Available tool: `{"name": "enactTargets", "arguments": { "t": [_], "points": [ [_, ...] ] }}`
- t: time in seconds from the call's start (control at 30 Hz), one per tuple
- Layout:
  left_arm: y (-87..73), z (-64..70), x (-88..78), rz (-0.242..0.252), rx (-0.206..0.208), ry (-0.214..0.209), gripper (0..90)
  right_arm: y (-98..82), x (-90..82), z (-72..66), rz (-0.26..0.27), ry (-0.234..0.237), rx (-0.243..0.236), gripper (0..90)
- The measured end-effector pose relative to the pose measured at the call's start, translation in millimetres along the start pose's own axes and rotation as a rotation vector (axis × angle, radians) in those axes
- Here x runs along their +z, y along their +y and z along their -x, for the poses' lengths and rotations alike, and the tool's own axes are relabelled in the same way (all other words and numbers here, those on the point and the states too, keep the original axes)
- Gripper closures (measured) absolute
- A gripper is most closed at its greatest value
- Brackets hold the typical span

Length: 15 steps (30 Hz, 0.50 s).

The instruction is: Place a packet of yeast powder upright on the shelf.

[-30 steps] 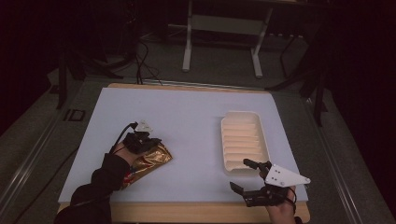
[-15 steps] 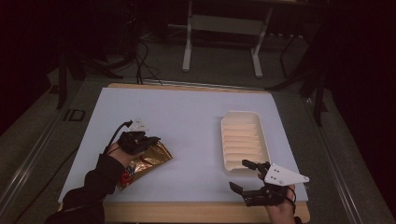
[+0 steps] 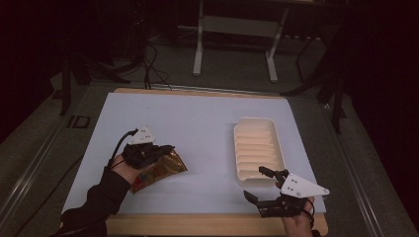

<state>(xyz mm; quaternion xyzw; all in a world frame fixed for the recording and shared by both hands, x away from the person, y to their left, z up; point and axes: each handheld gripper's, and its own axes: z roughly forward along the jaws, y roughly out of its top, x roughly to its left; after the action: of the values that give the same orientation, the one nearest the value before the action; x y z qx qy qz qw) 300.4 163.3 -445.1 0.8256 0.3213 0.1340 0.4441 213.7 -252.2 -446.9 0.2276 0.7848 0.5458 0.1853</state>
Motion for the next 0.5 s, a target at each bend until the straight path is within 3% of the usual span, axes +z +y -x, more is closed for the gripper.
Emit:
{"name": "enactTargets", "arguments": {
  "t": [0.17, 0.3, 0.37, 0.4, 0.5],
  "points": [
    [6.8, 8.7, -5.1, 0.075, -0.031, -0.019, 90.0, 2.6, -1.6, -0.8, -0.017, -0.027, 0.016, 14.5],
    [13.2, 17.8, -10.5, 0.182, -0.053, -0.036, 90.0, 6.7, -3.0, -1.2, -0.029, -0.03, 0.043, 14.9],
    [16.4, 22.2, -12.1, 0.228, -0.068, -0.055, 90.0, 7.4, -3.2, -1.4, -0.028, -0.037, 0.036, 14.7],
    [18.5, 25.6, -13.1, 0.287, -0.081, -0.079, 90.0, 8.8, -3.1, -1.8, -0.03, -0.04, 0.02, 13.9],
    [21.0, 29.0, -12.7, 0.323, -0.091, -0.103, 90.0, 10.3, -2.2, -2.3, -0.026, -0.026, 0.019, 14.2]
  ]
}}
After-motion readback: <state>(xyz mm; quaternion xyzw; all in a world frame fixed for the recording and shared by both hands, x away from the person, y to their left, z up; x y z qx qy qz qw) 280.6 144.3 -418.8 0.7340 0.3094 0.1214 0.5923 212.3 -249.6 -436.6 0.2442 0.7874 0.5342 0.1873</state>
